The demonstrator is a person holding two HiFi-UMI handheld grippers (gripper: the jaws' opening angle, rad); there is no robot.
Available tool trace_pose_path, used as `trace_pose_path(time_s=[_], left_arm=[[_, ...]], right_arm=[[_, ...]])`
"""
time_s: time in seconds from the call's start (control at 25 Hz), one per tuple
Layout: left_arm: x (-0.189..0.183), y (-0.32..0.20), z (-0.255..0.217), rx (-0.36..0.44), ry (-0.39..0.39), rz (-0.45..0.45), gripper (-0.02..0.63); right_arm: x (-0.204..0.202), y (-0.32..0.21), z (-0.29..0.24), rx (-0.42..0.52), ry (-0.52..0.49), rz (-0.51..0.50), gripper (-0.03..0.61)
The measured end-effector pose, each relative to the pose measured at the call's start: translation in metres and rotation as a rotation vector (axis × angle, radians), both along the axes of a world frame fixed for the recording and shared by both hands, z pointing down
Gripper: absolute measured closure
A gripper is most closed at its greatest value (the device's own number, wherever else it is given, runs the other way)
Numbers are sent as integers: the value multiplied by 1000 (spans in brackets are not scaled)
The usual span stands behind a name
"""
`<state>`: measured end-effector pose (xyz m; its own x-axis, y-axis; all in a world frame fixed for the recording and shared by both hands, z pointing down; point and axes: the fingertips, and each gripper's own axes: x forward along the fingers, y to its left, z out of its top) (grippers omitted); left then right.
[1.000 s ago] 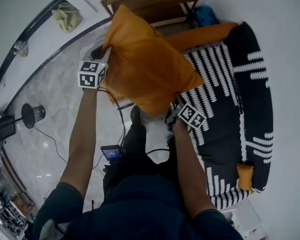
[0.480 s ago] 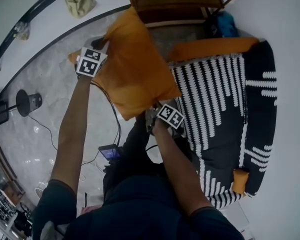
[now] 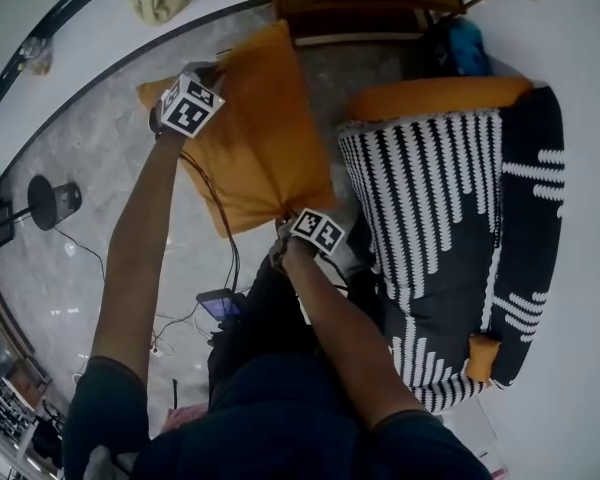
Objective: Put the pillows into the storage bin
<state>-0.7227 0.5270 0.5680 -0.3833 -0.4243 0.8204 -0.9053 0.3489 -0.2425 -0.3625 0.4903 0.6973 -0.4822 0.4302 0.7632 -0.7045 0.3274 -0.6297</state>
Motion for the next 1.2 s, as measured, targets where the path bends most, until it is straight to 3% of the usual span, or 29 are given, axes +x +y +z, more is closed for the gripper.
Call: trace_pose_path(time_s=[0.24, 0.28, 0.32, 0.4, 0.56, 0.8, 1.0, 1.2], left_arm=[[-11, 10, 24, -53, 19, -43, 552], [-12, 13, 29, -68, 22, -48, 519], [-13, 16, 34, -83, 26, -50, 480], [-11, 21, 41, -101, 32, -45, 492], [0, 21, 41, -88, 24, -45, 497], [20, -11, 21, -10, 13, -29, 500], [36, -57, -17, 58, -12, 6, 500], [57, -120, -66, 140, -55, 66, 503]], right_arm=[[-1, 35, 21, -72, 63, -69, 560], [1, 42, 27, -115, 80, -93, 531], [4, 49, 33, -171, 98, -121, 406], [12, 56, 42, -242, 141, -180, 377], [17, 34, 47, -195, 162, -248, 377], [2, 0, 29, -106, 56, -276, 379], [-14, -37, -1, -81, -47, -181, 379], [-27, -95, -43, 3, -184, -110, 395]])
